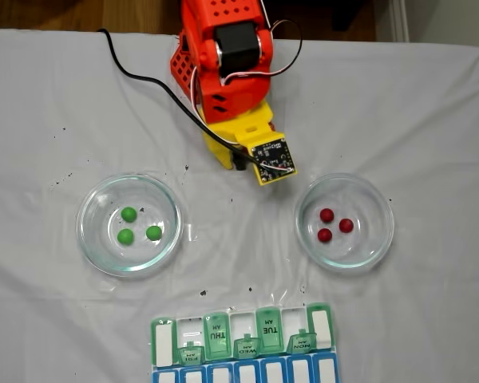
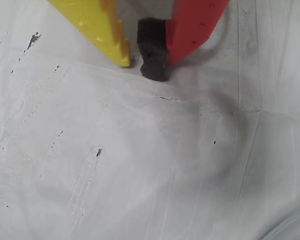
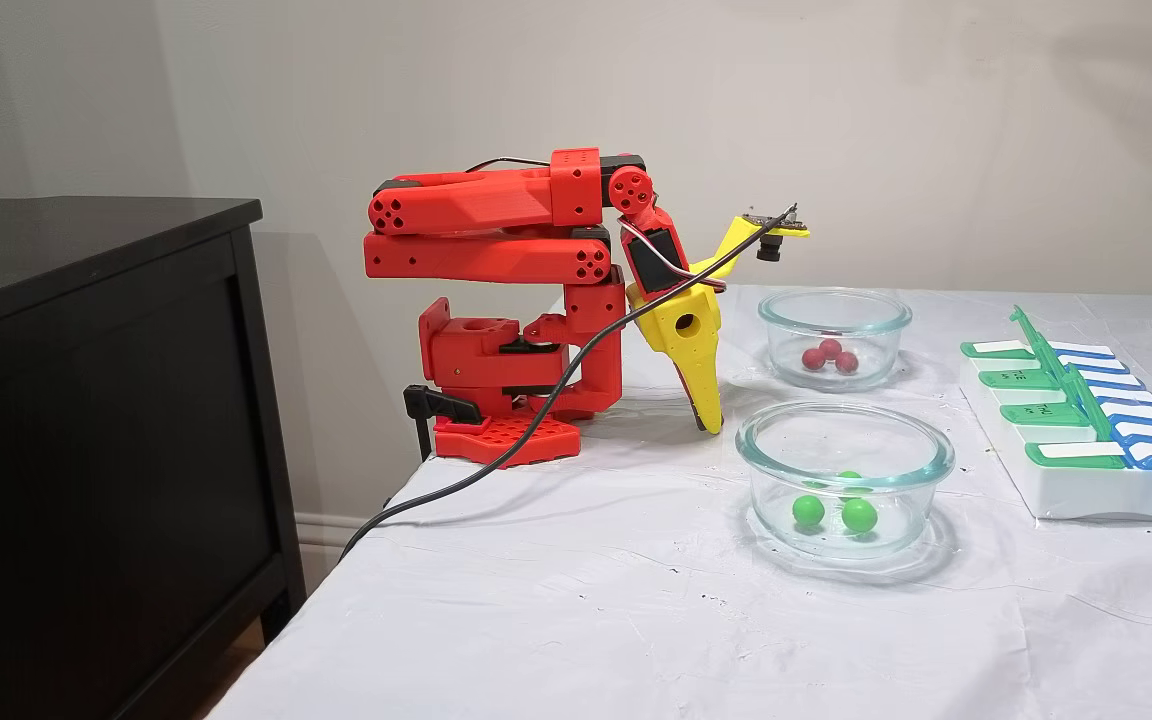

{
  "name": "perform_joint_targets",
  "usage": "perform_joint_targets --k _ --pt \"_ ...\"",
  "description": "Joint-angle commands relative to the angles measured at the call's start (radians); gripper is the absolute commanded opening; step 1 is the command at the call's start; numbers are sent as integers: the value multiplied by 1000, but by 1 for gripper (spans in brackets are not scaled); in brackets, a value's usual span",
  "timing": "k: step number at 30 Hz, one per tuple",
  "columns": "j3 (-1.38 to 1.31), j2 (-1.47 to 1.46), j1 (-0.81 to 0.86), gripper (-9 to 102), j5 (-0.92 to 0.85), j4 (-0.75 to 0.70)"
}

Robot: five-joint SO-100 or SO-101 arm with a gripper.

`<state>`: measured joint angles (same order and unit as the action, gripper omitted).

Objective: Sort medicines into box.

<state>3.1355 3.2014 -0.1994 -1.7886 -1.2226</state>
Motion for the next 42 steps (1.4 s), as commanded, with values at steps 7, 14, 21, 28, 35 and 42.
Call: perform_joint_targets --k 7,14,21,28,35,42 --pt "-21 5 3 6 -5 -5" --pt "-21 5 3 6 -5 -3" --pt "-25 3 -41 3 184 92" --pt "-298 3 -35 0 376 92" --pt "-681 -91 -112 0 563 -51" --pt "-994 -568 -175 0 698 -60"
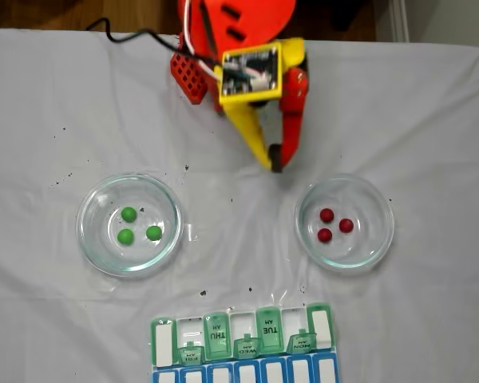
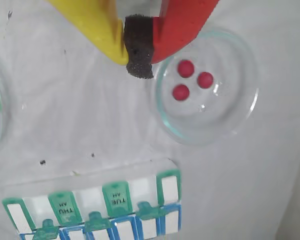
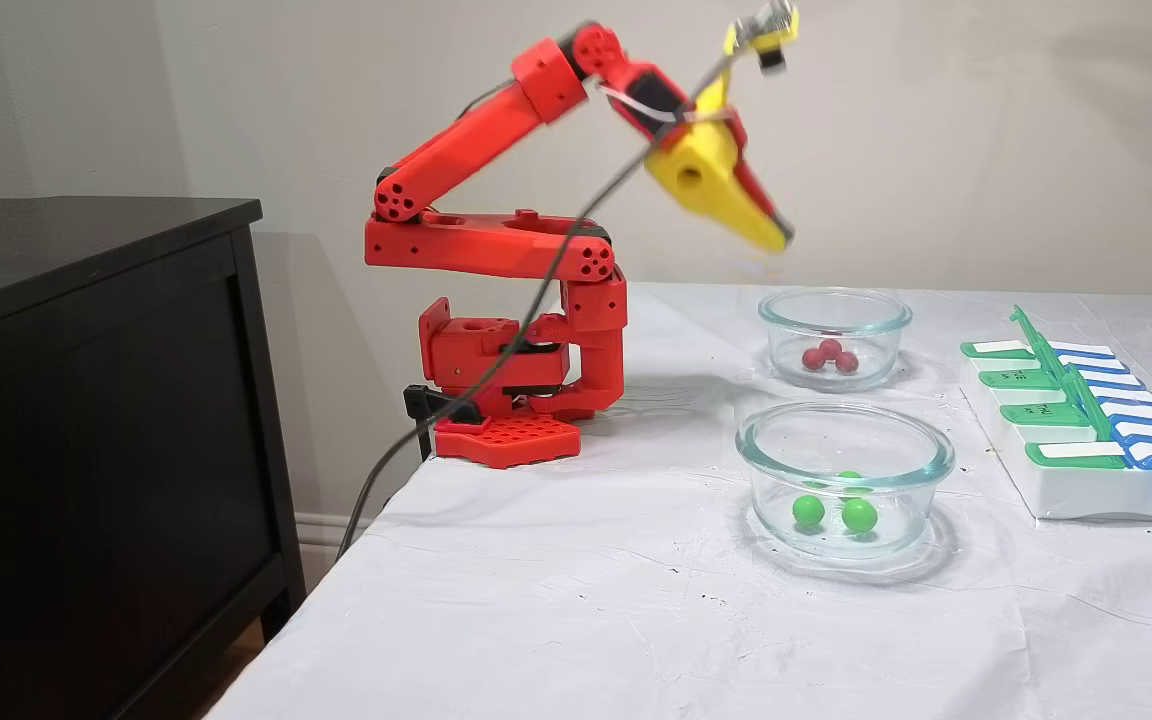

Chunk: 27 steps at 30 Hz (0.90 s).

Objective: Sort medicines into box.

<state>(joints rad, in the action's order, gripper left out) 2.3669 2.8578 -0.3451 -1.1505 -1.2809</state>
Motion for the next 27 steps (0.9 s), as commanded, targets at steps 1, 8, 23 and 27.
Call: perform_joint_targets --k 1,8,23,27 --pt "-250 -252 -44 0 81 -8" --pt "-491 -488 -207 0 356 -89" --pt "-459 -601 -279 0 781 137" --pt "-558 -710 -250 2 819 106"
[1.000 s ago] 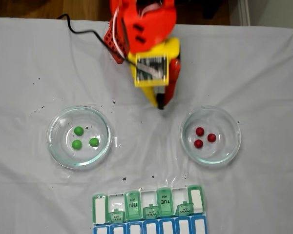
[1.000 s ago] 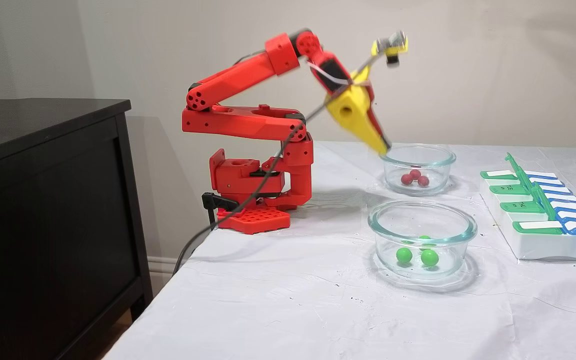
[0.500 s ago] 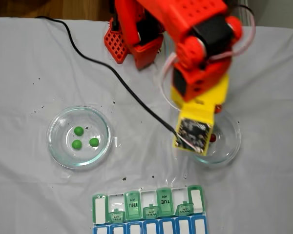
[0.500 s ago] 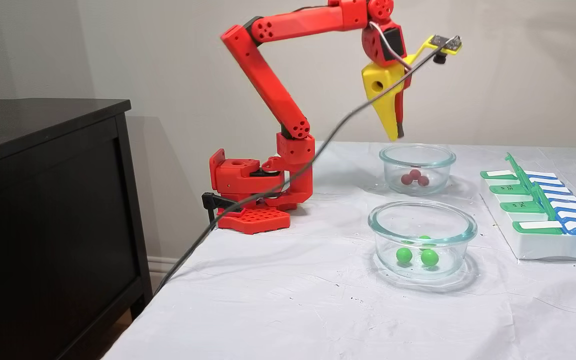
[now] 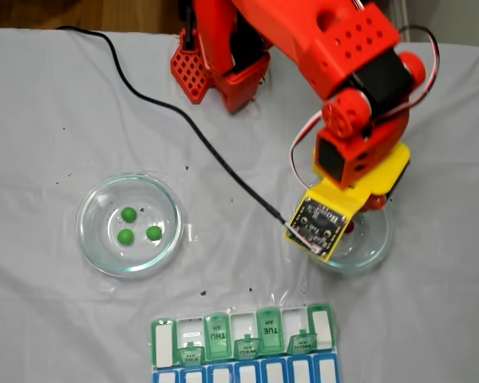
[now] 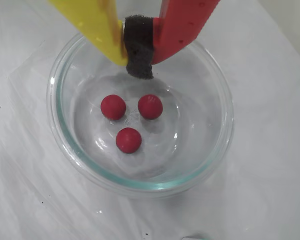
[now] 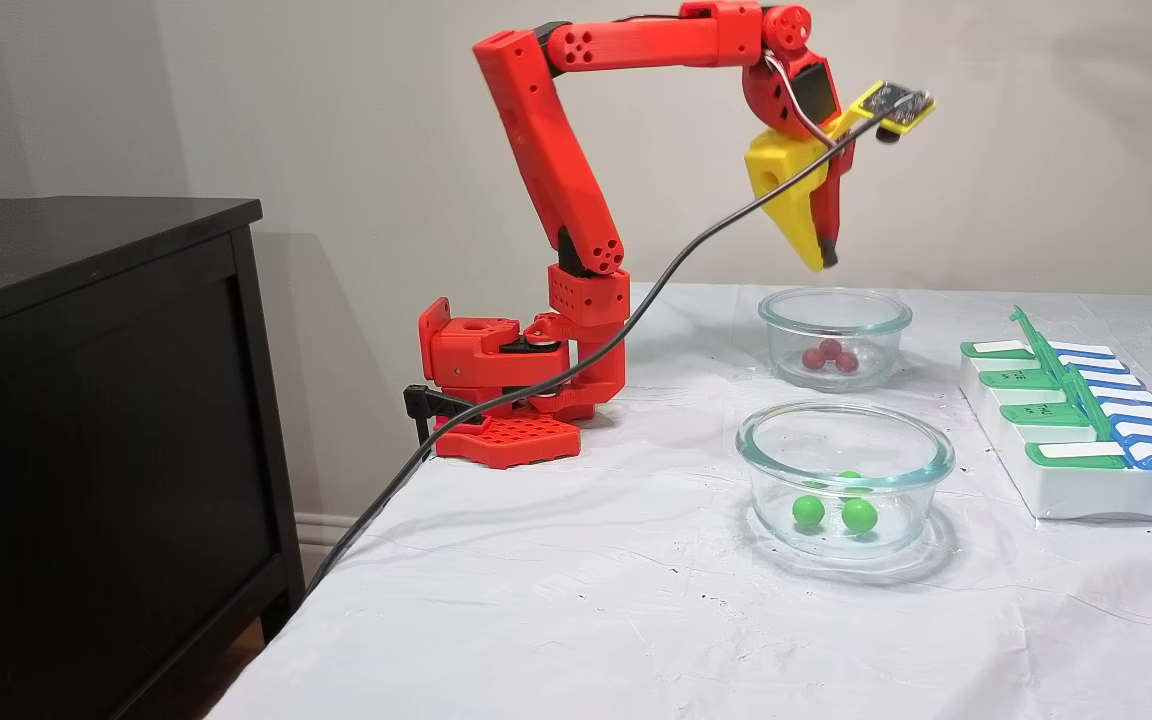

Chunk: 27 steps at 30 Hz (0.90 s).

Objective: Sort medicines into box.

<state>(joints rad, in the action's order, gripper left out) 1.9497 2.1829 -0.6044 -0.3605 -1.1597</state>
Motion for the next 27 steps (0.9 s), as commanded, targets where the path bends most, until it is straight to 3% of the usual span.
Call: perform_joint_targets --k 1,11,14,27 --pt "-160 -57 17 2 31 -26" --pt "-190 -121 3 10 67 -84" --pt "-189 -143 -8 19 84 -100" --pt "-86 -155 -69 21 117 -43"
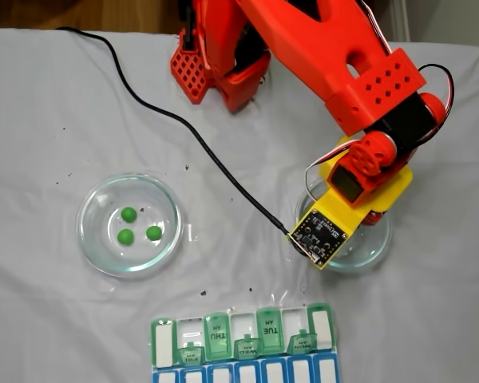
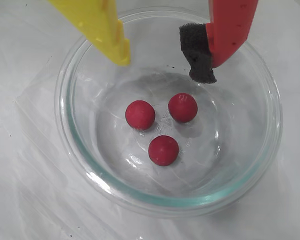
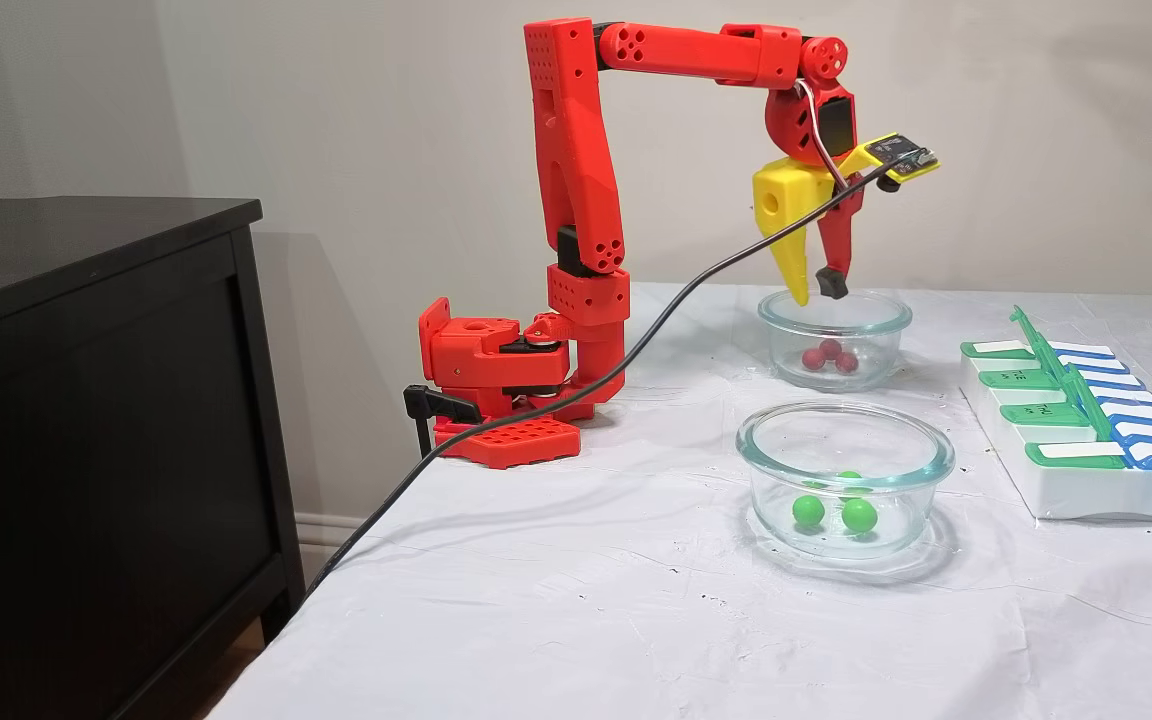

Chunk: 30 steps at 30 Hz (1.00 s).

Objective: Sort medicines into box.

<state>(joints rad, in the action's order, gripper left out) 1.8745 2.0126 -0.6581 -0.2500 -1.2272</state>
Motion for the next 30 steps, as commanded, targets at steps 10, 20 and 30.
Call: perform_joint_targets --k 10,20,30 --pt "23 -23 -20 23 48 69" --pt "41 -58 -18 23 81 117" --pt "49 -95 -17 24 94 146"
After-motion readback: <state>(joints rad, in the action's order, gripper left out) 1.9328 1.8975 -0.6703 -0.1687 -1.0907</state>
